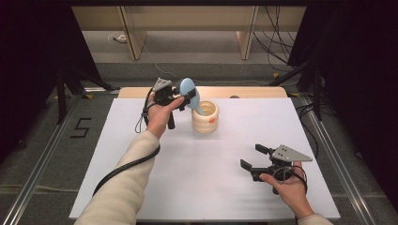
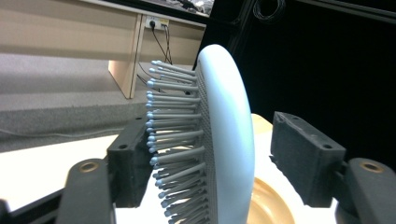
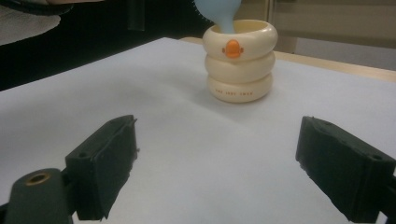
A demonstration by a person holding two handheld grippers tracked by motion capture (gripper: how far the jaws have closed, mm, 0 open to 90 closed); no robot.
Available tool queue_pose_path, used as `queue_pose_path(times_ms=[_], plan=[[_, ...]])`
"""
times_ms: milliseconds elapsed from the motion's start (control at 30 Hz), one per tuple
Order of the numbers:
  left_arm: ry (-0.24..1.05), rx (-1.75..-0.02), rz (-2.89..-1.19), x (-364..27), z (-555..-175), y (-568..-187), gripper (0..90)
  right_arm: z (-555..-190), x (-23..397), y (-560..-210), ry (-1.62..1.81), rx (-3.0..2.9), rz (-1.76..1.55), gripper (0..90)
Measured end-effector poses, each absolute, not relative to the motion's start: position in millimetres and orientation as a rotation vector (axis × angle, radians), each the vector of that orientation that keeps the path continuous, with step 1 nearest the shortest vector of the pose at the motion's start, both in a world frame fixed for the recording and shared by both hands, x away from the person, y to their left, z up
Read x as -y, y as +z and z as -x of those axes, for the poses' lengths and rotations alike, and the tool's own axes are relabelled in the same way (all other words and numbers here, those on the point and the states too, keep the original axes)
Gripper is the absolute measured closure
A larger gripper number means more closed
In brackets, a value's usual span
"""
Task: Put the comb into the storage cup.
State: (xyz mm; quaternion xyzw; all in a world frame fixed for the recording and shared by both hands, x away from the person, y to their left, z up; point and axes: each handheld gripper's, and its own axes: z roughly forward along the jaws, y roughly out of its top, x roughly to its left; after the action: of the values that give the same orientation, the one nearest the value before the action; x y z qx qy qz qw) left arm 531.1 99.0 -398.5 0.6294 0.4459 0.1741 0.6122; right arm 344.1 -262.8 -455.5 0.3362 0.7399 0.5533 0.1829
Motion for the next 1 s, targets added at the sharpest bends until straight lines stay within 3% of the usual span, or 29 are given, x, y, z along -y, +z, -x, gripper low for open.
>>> queue_pose_path(times_ms=[1000], plan=[[0.378,-1.07,-1.508,-106.2,-525.6,-395.4,16.1,-344.4,262.6,-455.6,1.559,-2.085,-0.954,13.4]])
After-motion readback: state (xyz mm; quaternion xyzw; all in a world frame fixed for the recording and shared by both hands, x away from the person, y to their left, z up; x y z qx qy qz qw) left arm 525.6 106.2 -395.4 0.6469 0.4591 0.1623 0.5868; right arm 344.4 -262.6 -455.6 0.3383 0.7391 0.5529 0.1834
